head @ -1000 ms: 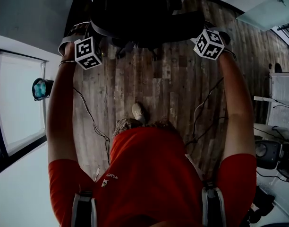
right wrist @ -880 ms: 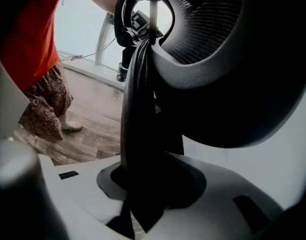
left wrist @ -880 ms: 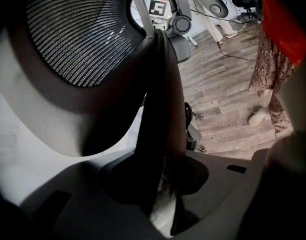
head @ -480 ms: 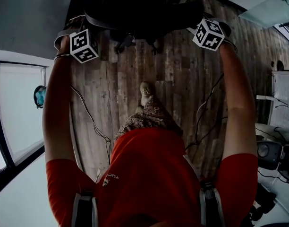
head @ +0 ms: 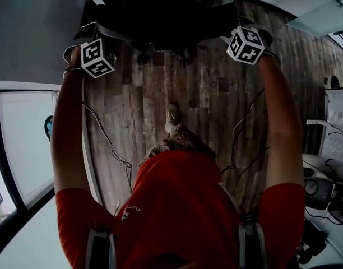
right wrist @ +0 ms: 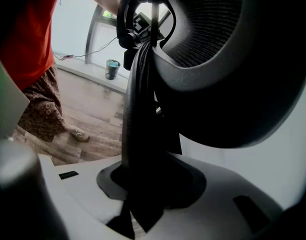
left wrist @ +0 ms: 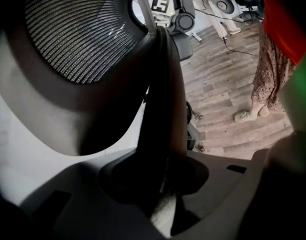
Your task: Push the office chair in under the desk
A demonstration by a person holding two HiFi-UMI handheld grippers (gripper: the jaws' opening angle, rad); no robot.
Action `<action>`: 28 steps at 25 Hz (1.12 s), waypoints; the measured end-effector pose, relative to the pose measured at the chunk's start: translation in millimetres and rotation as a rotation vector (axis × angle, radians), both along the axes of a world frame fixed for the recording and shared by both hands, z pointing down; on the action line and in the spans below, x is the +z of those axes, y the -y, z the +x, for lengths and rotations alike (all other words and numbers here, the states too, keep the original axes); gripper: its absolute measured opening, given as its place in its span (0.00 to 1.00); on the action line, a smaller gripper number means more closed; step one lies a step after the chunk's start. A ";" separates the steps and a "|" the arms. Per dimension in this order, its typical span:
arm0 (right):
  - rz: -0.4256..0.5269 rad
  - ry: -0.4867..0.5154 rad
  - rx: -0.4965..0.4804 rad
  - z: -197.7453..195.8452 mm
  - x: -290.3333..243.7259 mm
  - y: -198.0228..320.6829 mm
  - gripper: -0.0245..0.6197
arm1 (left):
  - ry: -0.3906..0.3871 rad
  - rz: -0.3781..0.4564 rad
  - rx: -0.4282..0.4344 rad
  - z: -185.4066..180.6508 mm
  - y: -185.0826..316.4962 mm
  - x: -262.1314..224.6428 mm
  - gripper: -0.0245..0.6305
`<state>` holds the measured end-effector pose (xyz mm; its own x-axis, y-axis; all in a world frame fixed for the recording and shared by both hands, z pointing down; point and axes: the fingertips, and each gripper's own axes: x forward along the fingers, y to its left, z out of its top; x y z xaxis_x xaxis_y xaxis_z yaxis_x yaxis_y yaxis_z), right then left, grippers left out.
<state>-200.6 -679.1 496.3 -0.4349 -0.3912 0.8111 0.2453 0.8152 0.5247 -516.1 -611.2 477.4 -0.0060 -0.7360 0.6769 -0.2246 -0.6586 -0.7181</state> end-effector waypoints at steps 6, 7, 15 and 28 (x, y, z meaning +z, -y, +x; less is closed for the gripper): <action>0.005 0.005 0.013 -16.9 -2.7 38.0 0.25 | 0.007 -0.007 0.006 -18.4 42.9 -2.7 0.24; 0.004 0.005 0.014 -19.9 -2.2 43.5 0.25 | 0.008 -0.010 0.006 -21.7 49.0 -2.0 0.24; -0.013 -0.010 0.046 -39.1 -1.0 88.2 0.25 | 0.013 -0.019 0.008 -44.5 99.6 -1.8 0.24; -0.022 -0.020 0.097 -61.1 -2.9 144.3 0.25 | 0.018 -0.014 0.034 -69.6 166.6 -4.8 0.24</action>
